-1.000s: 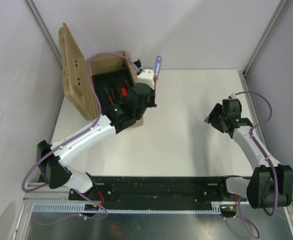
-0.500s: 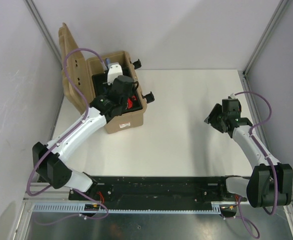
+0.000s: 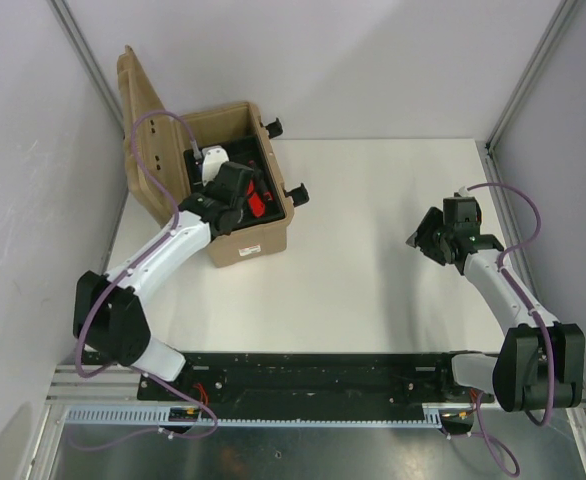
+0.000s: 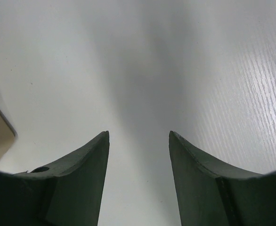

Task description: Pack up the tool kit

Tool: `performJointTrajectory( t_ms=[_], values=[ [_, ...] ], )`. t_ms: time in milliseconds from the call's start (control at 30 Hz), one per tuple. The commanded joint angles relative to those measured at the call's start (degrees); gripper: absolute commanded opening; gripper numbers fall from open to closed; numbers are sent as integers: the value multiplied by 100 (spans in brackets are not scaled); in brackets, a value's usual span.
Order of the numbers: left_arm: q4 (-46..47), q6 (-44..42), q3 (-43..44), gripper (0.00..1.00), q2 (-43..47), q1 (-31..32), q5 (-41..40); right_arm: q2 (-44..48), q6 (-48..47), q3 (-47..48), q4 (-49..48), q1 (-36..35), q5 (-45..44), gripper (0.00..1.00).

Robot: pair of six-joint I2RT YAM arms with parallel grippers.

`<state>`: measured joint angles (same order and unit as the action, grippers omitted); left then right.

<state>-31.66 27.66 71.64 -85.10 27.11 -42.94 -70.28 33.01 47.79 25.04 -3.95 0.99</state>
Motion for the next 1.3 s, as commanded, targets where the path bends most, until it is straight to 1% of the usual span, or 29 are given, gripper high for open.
performJointTrajectory(
  t_ms=[0, 200, 267, 367, 467, 533, 667, 767, 967, 1033, 1133, 1267],
  values=[
    [124, 285, -28, 0, -123, -159, -113, -25, 61, 13, -140, 0, 66, 58],
    [111, 327, -104, 0, -454, -243, -162, -23, 79, 19, -157, 6, 80, 58],
    [89, 365, -123, 2, -540, -275, -118, -21, 81, 13, -157, 7, 73, 58],
    [36, 402, -131, 13, -584, -288, -81, -15, 82, 16, -150, 0, 61, 58],
    [-9, 404, -118, 26, -511, -289, -108, -13, 87, 12, -147, 4, 56, 58],
    [-36, 382, -89, 38, -420, -291, -138, -21, 86, 11, -152, 5, 56, 58],
    [-146, 321, 90, 53, -120, -267, -167, -38, 94, 11, -171, 6, 61, 58],
    [-197, 183, 429, 61, 192, -204, -53, -50, 99, 18, -199, 0, 61, 58],
    [-195, -297, 1378, 70, 689, -47, 214, -93, 124, 12, -279, -1, 101, 58],
    [-186, -428, 1709, 74, 783, -66, 242, -102, 143, 14, -322, -30, 115, 58],
    [-185, -529, 2309, 82, 770, -289, 616, -156, 189, 16, -400, -109, 117, 58],
    [-189, -529, 3087, 88, 609, -812, 1283, -252, 258, 15, -512, -237, 144, 59]
  ],
)
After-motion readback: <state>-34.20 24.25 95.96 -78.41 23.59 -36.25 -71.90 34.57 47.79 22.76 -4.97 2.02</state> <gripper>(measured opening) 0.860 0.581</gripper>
